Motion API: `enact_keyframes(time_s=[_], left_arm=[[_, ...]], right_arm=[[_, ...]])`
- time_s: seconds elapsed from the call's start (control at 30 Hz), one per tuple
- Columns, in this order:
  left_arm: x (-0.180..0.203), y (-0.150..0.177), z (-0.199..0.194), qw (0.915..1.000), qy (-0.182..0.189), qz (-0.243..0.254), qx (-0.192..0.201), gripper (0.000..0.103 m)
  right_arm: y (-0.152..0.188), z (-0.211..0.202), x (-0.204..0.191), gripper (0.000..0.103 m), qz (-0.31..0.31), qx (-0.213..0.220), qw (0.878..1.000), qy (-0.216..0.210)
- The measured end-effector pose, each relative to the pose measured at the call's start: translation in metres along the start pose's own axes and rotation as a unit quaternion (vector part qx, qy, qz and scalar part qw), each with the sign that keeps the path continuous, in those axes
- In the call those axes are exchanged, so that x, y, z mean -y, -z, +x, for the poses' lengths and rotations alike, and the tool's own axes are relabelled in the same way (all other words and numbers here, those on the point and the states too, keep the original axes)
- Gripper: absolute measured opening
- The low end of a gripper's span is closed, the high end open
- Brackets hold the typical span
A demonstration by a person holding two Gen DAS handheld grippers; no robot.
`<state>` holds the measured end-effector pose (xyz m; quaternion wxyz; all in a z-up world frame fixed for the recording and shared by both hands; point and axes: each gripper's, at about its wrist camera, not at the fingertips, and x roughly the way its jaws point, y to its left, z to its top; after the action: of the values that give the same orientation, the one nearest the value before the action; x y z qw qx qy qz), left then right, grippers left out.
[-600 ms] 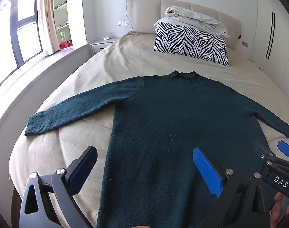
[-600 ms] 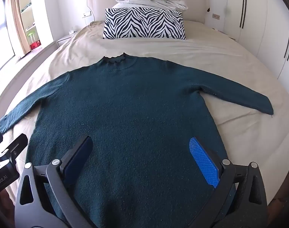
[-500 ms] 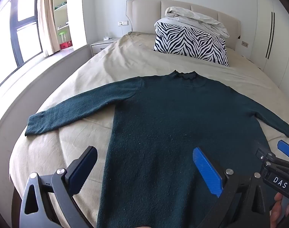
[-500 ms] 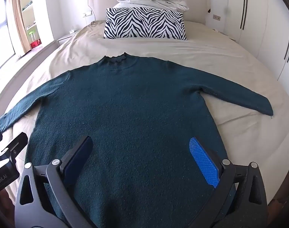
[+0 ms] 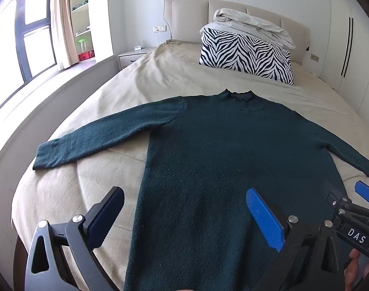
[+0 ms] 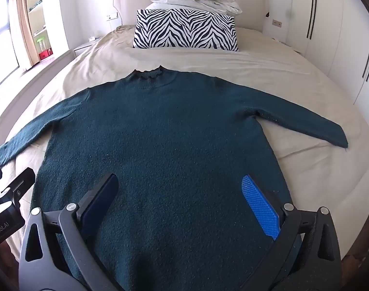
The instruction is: Fold small clothes
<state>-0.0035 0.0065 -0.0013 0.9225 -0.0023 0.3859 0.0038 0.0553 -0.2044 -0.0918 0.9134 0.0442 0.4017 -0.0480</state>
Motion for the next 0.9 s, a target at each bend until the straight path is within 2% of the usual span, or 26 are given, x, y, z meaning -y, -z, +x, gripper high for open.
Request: enact_keyframes(time_s=[0.9], left_arm=[[-0.0021, 0.0019, 0.0033, 1.0000, -0.002, 0.001, -0.001, 0.103]], right_arm=[[0.0015, -0.0026, -0.0007, 0.103, -0.003, 0.003, 1.000, 0.004]])
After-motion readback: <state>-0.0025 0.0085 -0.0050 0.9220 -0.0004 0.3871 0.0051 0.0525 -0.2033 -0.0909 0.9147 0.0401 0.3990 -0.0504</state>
